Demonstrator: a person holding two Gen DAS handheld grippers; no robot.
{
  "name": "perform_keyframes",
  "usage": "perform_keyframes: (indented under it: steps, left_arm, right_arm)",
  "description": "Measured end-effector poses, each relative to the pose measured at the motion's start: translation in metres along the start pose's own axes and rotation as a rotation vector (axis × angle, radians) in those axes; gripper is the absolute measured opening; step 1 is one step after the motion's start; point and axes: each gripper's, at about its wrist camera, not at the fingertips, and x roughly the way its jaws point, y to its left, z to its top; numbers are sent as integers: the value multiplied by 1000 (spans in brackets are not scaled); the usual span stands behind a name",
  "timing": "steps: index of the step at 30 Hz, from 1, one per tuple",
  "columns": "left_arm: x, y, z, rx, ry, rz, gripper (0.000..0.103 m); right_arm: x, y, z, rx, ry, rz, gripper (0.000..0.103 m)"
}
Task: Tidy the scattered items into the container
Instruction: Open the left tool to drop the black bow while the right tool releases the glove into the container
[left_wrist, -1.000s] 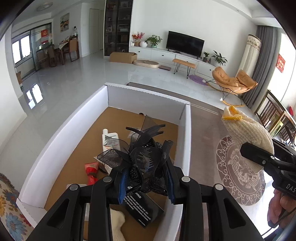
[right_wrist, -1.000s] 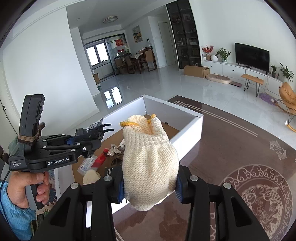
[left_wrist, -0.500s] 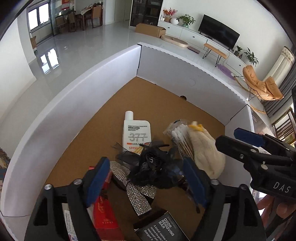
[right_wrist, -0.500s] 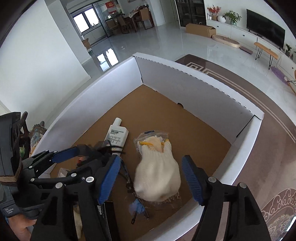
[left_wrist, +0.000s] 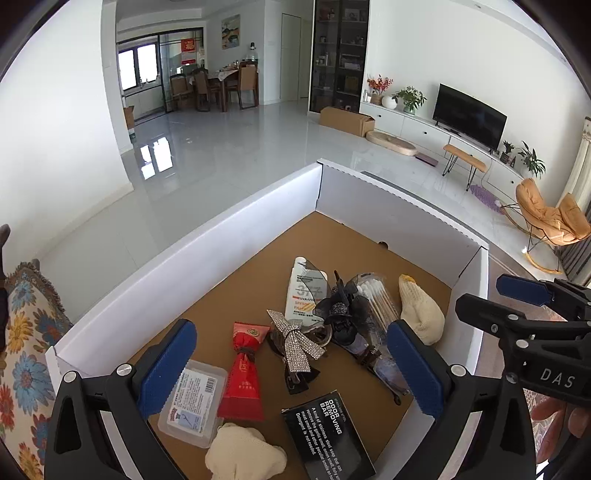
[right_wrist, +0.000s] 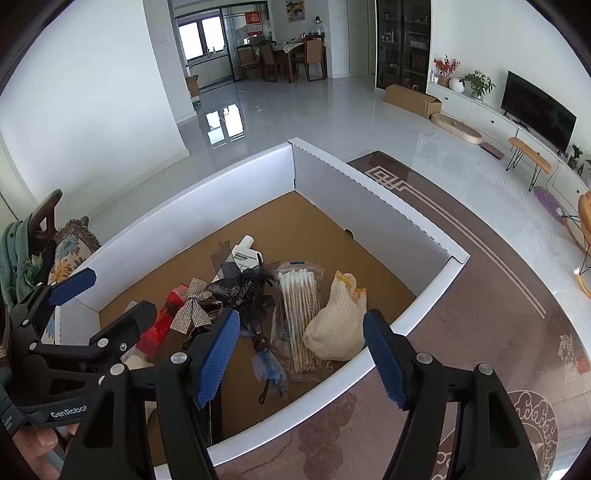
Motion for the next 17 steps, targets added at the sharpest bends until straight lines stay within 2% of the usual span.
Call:
perform_keyframes:
  steps: [5, 11, 17]
  left_arm:
    - [-20, 1, -7, -18, -9, 23, 103]
    - [-17, 3, -10, -39, 34, 55, 103]
    - [-23, 16, -12, -117, -19, 56, 103]
  right_arm:
    - [-4, 8, -7, -32, 8, -16, 70]
    - [0, 11, -7, -28, 10, -10, 70]
    - [4, 11, -8, -27, 8, -12, 70]
